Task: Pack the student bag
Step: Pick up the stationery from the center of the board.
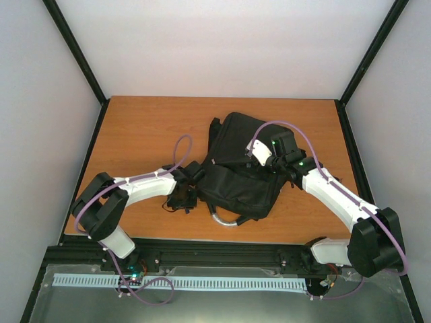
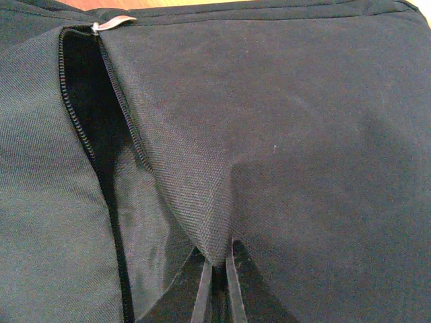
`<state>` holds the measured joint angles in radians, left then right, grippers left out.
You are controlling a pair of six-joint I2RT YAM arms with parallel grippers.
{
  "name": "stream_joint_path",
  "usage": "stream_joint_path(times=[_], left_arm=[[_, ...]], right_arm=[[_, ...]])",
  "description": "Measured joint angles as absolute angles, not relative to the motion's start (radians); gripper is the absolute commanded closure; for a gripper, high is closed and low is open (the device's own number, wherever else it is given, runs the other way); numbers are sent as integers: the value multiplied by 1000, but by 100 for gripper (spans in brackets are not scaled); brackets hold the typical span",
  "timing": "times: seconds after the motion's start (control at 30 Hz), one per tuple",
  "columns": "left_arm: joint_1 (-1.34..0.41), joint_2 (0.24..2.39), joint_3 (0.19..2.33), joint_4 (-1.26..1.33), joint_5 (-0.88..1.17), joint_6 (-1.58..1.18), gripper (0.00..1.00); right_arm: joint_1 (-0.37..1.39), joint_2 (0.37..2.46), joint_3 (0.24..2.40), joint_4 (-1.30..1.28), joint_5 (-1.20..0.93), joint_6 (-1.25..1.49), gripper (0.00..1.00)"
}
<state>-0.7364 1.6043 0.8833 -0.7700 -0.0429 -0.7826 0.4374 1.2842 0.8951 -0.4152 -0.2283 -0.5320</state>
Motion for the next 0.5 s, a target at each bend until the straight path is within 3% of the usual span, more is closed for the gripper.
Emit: stream_joint_path(times=[0.5], left_arm=[[-699, 1580, 866, -808, -93, -766, 65]], right_arm=[[437, 1284, 895, -416, -230, -532, 97]])
